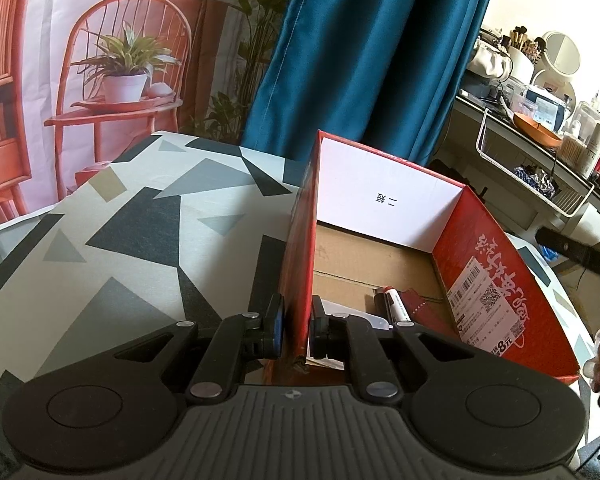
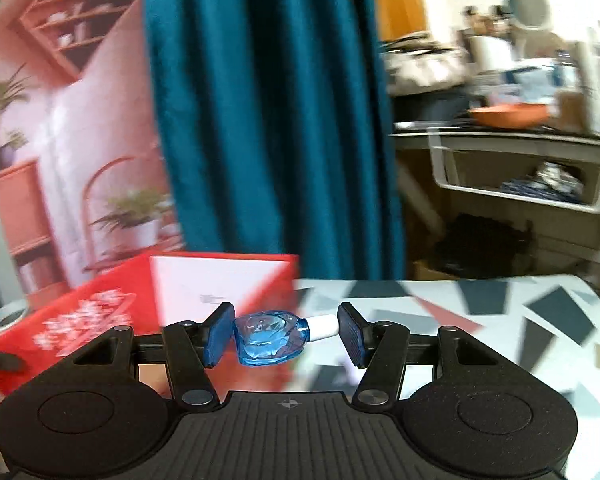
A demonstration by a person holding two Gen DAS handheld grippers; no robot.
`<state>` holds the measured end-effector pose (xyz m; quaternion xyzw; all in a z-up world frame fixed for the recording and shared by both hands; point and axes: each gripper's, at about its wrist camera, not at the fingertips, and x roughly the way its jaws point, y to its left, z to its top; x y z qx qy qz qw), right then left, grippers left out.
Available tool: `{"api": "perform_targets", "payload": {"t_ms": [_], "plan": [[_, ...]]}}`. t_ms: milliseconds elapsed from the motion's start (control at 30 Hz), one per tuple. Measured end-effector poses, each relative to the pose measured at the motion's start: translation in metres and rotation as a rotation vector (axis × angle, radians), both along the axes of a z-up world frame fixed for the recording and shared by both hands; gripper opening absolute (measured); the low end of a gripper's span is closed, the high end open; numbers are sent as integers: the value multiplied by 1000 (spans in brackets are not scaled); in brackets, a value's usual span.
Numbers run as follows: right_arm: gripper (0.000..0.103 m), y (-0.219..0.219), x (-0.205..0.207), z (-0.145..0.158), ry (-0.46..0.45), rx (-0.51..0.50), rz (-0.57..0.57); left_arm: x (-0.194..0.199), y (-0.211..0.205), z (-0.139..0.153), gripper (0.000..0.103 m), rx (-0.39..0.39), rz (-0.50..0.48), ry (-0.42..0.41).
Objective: Organize rigid objects
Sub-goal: 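Carry the perfume bottle into the red box and open the right gripper, then swing the open right tool back to the gold card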
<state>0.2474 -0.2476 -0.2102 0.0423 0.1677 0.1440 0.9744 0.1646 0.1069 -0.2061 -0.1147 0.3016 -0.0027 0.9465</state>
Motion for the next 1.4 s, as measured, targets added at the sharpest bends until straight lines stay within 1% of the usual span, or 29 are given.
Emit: {"api": "perform_targets", "payload": {"t_ms": [167, 300, 333, 467, 600, 700, 867, 933, 1033, 1133, 1200, 1300, 1400], "plan": [[53, 43, 3, 15, 63, -4, 149, 0, 0, 0, 13, 1, 1, 1], [53, 85, 6, 13, 153, -83, 238, 0, 0, 1, 13, 0, -2, 1], [53, 94, 7, 12, 184, -95, 245, 0, 0, 1, 13, 1, -2, 0], [53, 116, 7, 4, 295, -84, 233, 0, 0, 1, 13, 2, -3, 0], [53, 136, -3, -3, 303, -191, 233, 0, 0, 1, 13, 2, -3, -1], [53, 140, -5, -5, 295, -220, 224, 0, 0, 1, 13, 0, -3, -2], [55, 136, -1, -7, 293, -233, 230, 0, 0, 1, 13, -1, -3, -2], [55, 134, -1, -7, 290, -223, 234, 0, 0, 1, 13, -1, -3, -2], [54, 126, -2, -6, 272, -178, 238, 0, 0, 1, 13, 0, -3, -2], [54, 112, -9, 1, 199, -123, 223, 0, 0, 1, 13, -1, -3, -2], [54, 99, -13, 9, 135, -87, 188, 0, 0, 1, 13, -1, -3, -2], [54, 73, -16, 22, 39, -38, 103, 0, 0, 1, 13, 0, -3, -2], [54, 44, -12, 26, -3, 2, 6, 0, 0, 1, 13, 0, -3, -3]]}}
